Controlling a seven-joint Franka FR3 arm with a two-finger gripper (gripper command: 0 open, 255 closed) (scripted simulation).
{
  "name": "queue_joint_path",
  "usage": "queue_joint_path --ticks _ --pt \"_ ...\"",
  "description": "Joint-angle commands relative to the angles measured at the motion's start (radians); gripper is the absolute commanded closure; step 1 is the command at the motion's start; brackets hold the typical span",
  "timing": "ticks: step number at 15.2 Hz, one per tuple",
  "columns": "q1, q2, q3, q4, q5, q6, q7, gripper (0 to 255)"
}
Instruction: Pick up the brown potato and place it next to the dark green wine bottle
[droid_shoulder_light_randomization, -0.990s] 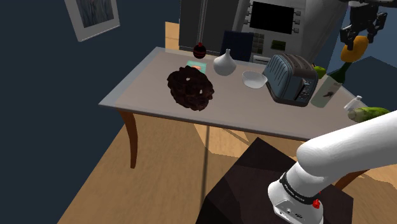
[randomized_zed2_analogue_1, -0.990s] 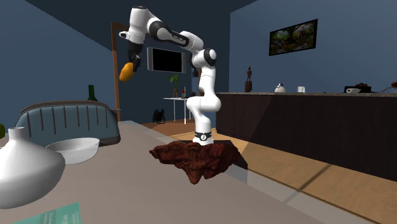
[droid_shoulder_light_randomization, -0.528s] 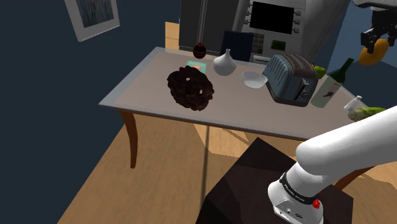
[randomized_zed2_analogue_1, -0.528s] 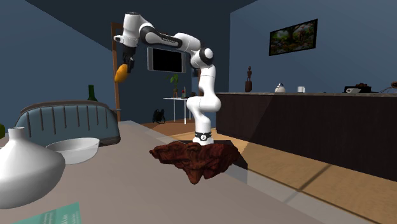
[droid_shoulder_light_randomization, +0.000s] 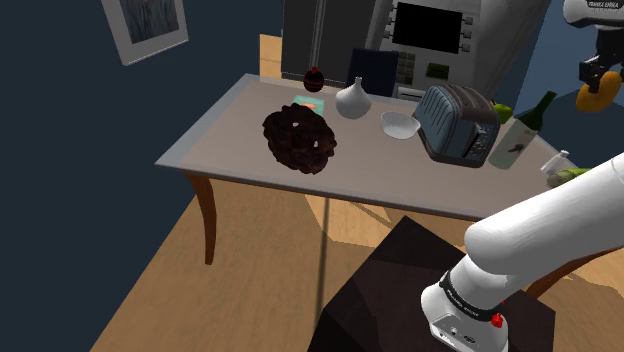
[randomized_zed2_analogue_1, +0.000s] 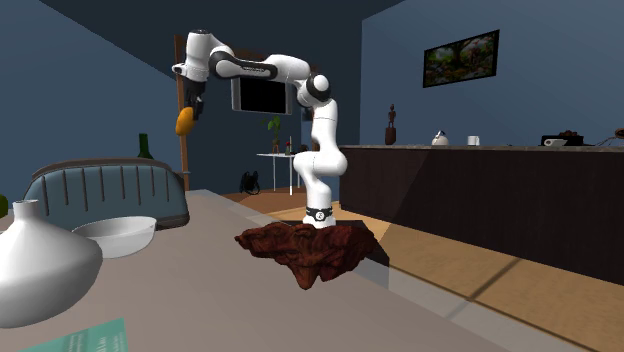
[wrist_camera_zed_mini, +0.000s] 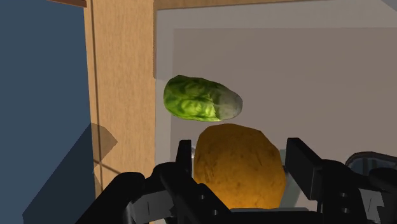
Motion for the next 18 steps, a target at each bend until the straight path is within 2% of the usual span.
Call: queue_joint_path --ticks 1,18 --pt "-0.003 -0.013 -0.001 -0.037 -0.009 0.022 0.015 255" --pt "-0.023 -0.052 -0.023 -0.279 -0.065 0.195 0.138 255"
